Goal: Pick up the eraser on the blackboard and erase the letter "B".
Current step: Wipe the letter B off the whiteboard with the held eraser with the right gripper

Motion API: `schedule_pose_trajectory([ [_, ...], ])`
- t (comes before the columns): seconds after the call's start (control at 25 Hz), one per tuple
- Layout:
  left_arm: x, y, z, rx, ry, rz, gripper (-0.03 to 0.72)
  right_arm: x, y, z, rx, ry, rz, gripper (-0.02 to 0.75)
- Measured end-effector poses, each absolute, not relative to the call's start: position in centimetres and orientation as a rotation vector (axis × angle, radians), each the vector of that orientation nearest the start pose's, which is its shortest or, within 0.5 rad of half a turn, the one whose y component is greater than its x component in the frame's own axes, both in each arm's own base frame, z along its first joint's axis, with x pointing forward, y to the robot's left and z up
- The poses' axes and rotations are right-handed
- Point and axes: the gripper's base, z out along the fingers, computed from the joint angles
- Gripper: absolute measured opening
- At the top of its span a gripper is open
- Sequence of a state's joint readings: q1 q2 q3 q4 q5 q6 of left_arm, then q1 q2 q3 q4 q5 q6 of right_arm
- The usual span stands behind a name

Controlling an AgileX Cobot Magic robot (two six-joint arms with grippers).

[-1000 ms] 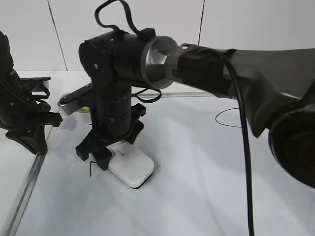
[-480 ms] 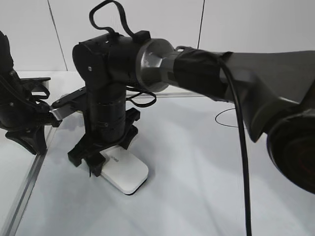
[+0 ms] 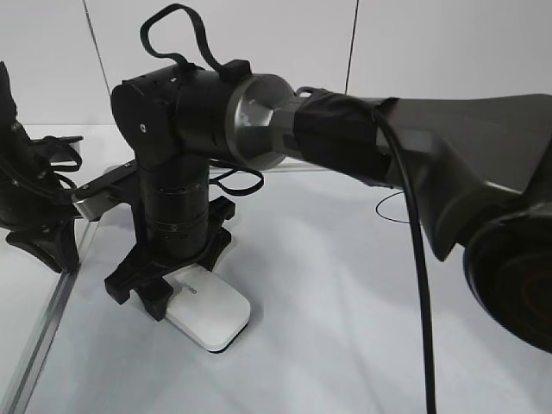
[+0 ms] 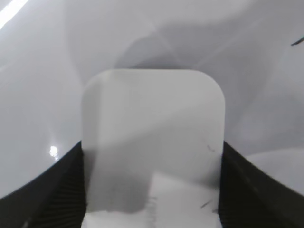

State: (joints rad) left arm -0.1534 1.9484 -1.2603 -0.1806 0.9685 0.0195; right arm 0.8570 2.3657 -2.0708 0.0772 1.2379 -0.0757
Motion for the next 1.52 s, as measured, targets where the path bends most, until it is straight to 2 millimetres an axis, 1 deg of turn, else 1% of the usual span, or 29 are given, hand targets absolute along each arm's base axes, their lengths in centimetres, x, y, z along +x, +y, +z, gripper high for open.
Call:
schedule_pose_trajectory([
  [0.2,35.3,-6.8,15.8,0.111,3.145,-0.234,0.038,31.5,37.5,17.3,-1.346,2.737,0.184,0.562],
  [0.52,35.3,-6.7,15.8,0.111,3.151,-0.234,0.039,31.2,37.8,17.3,-1.352,2.747,0.243,0.562],
  [1.08,35.3,-6.8,15.8,0.122,3.151,-0.24,0.068,31.2,37.8,17.3,-1.357,2.742,0.231,0.562],
  [1.28,35.2,-6.8,15.8,0.124,3.155,-0.24,0.073,32.1,37.0,17.3,-1.31,2.766,0.244,0.562],
  [1.52,35.2,-6.8,15.8,0.125,3.159,-0.241,0.077,34.4,34.9,17.3,-1.216,2.797,0.197,0.562],
])
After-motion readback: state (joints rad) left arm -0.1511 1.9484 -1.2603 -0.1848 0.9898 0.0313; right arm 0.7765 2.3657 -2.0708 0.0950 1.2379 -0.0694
